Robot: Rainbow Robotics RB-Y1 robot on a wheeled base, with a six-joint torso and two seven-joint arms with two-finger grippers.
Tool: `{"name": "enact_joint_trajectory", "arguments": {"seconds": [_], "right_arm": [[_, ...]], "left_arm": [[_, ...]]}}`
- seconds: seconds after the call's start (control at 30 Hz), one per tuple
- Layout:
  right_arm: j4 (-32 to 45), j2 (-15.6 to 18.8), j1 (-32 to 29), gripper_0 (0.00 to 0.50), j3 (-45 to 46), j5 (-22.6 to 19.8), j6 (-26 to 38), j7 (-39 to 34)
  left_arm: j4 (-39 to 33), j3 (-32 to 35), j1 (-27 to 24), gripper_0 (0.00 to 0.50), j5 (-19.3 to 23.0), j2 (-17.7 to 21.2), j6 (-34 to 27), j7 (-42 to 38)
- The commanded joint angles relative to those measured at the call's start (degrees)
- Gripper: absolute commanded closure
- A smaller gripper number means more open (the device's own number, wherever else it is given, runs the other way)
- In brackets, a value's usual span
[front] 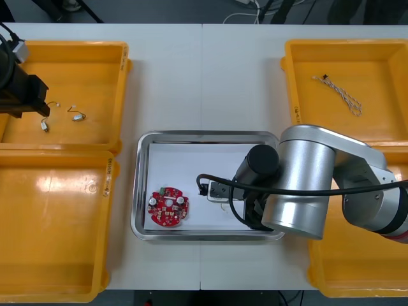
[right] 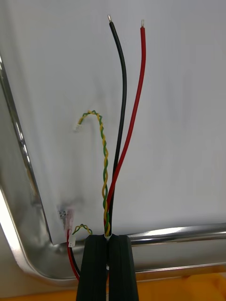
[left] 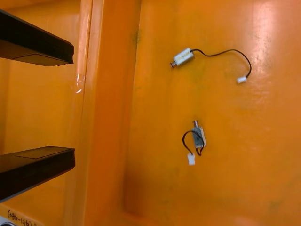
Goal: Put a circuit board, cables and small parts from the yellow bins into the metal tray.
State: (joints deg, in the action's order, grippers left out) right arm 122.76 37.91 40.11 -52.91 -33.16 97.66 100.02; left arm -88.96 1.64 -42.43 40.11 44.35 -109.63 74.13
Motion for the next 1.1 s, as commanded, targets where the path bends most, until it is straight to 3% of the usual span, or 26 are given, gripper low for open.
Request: {"name": "enact_joint_trajectory", "arguments": {"seconds": [0.03,0.27,0.7,0.77,0.8,0.83,0.97,1.03,1.1], "right_arm": [[-2.3,-1.1,1.8,0.500,-2.0,1.3,-2.8,1.3],[-4.7,-2.3,1.8,0.500,-2.6,1.3,-3.5,1.7],[-4.8,-3.9,-0.1,0.500,-3.4,2.8,-3.5,2.0],[-4.8,-3.9,-0.1,0.433,-3.4,3.6,-3.5,2.0],[-4.8,-4.0,-0.2,0.365,-3.4,4.0,-3.5,2.0],[-4.8,-4.1,-0.1,0.253,-3.4,4.4,-3.4,2.0],[-4.8,-4.2,-0.1,0.074,-3.4,4.8,-3.4,2.0],[-4.8,-4.2,-0.1,0.016,-3.4,4.9,-3.4,1.8],[-4.8,-4.2,-0.1,0.000,-3.4,4.9,-3.4,1.8]], "left_arm": [[3.4,2.9,-3.7,0.000,-1.6,2.4,-0.4,9.0],[8.5,3.7,-3.8,0.000,-4.3,2.4,4.6,13.6],[15.1,5.7,-3.9,0.000,-3.3,2.3,14.6,17.7],[15.9,5.7,-3.9,0.000,-3.1,2.3,16.2,18.1],[16.6,5.7,-3.9,0.000,-3.0,2.4,17.1,18.3],[17.3,5.7,-3.9,0.000,-2.9,2.3,18.0,18.7],[18.7,5.7,-3.9,0.000,-2.8,2.3,19.9,19.6],[19.5,5.7,-3.9,0.000,-2.7,2.3,20.9,20.0],[20.4,5.7,-3.9,0.000,-2.6,2.2,22.3,20.4]]}}
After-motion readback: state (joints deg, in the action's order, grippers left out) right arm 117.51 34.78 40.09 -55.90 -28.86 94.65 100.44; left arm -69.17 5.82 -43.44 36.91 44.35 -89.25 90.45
